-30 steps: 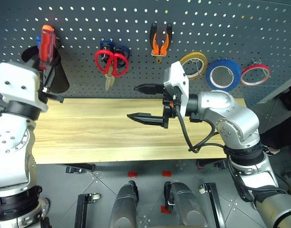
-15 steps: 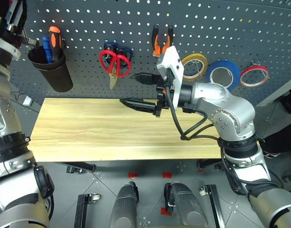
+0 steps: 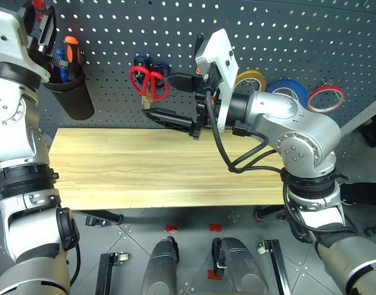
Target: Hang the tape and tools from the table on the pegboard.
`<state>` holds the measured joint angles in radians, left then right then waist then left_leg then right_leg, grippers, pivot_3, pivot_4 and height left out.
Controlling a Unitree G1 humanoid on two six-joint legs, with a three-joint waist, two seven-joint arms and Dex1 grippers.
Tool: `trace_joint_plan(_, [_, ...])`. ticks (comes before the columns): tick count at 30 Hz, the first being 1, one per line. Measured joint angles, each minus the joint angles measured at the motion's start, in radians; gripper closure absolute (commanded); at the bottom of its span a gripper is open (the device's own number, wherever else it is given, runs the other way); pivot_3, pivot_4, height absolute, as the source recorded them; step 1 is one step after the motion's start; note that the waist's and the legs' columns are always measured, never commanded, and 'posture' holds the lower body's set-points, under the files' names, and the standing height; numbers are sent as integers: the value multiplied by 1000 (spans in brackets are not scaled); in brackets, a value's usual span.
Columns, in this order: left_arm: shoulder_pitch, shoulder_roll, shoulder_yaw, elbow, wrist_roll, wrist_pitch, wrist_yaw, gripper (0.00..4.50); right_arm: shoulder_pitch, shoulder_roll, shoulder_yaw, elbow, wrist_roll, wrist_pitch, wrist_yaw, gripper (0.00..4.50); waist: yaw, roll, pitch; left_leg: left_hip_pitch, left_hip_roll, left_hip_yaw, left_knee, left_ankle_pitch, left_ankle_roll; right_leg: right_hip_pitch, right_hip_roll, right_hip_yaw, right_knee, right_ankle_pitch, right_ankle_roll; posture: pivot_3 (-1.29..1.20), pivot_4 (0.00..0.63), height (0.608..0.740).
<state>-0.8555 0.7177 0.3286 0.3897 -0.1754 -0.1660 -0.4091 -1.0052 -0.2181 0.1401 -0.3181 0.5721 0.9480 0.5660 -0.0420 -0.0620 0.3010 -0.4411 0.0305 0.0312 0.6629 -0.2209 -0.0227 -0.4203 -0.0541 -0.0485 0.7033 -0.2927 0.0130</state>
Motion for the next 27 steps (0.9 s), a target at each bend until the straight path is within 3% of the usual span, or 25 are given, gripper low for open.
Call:
trace_joint_plan(7, [93,-2,34,-41,-13,26,53,3657,-12,4,-26,0,7,0,-9,0,-16,1,-8,0,0,0,0,0,0,0,0,2,2,0,0,-118,193,740])
trace_joint_plan(8, [101,-5,34,-42,-14,29,56,2942,-13,4,-27,0,8,0,-9,0,-16,1,-9,1,0,0,0,0,0,0,0,3,3,0,0,-118,193,740])
trace_joint_plan(17, [147,-38,33,-149,-52,77,80,260,-14,1,-30,-7,11,0,-9,0,-16,1,-9,2,0,0,3,1,2,-1,0,4,8,0,0,-131,194,740])
trace_joint_plan(21, [209,-42,8,-332,-77,160,61,260,4,-6,-38,-35,13,0,-16,0,-16,1,-11,2,0,1,2,1,2,-1,0,5,8,0,0,-126,191,740])
trace_joint_plan(24, [393,-77,-10,-540,-109,282,60,260,80,-48,-42,-78,23,-5,-6,0,-18,4,-25,3,-1,3,0,1,2,0,-1,8,5,0,0,-113,188,740])
trace_joint_plan(27, [549,-119,19,-593,-137,407,98,260,173,-95,-46,-96,24,-11,4,0,-22,4,-30,6,0,3,0,0,3,0,0,9,8,0,0,-97,183,740])
